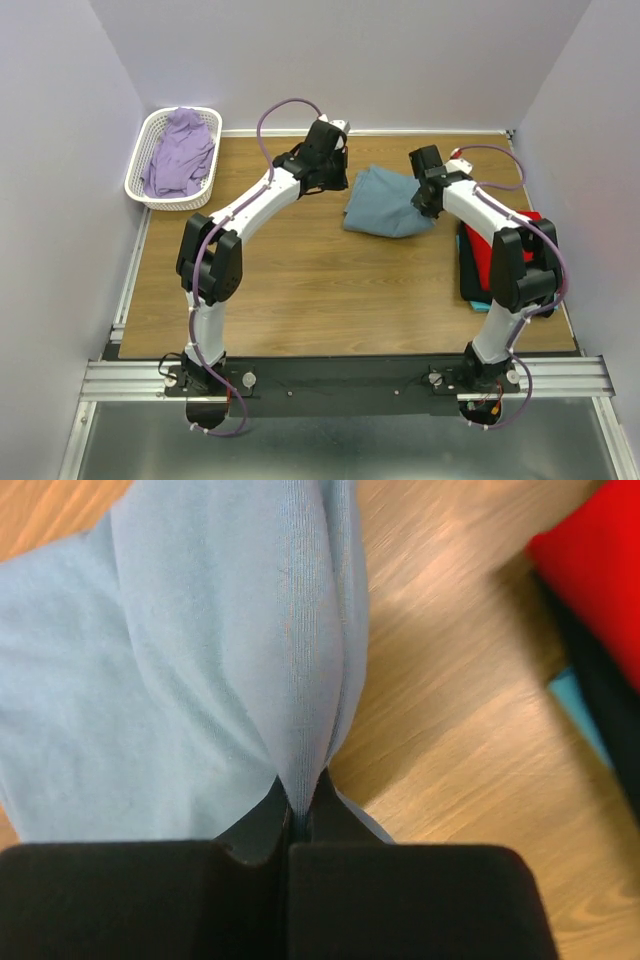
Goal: Fold and stack the t-shirts
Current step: Neatly place the folded tshirt to the corner
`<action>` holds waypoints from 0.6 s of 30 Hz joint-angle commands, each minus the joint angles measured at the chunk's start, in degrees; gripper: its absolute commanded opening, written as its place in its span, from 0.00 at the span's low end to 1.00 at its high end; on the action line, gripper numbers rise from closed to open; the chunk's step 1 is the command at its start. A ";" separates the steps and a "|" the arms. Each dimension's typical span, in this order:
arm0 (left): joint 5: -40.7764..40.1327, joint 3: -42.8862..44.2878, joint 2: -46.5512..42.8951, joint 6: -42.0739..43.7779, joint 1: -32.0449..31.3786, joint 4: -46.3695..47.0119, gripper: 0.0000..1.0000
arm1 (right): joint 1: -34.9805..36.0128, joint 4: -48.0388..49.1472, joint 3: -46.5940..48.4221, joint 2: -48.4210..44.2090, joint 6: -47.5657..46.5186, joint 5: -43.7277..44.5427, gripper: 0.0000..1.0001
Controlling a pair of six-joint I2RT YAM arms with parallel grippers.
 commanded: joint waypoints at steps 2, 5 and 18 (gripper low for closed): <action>1.84 2.06 -2.11 1.61 0.45 -2.52 0.00 | -2.86 -14.60 8.53 2.66 4.23 9.87 0.00; 2.63 2.24 -2.20 1.87 0.36 -2.88 0.00 | -5.32 -20.32 14.05 4.50 5.90 13.29 0.00; 4.30 5.58 -1.32 2.05 0.36 -4.81 0.00 | -18.93 -36.08 35.94 12.07 3.45 17.00 0.00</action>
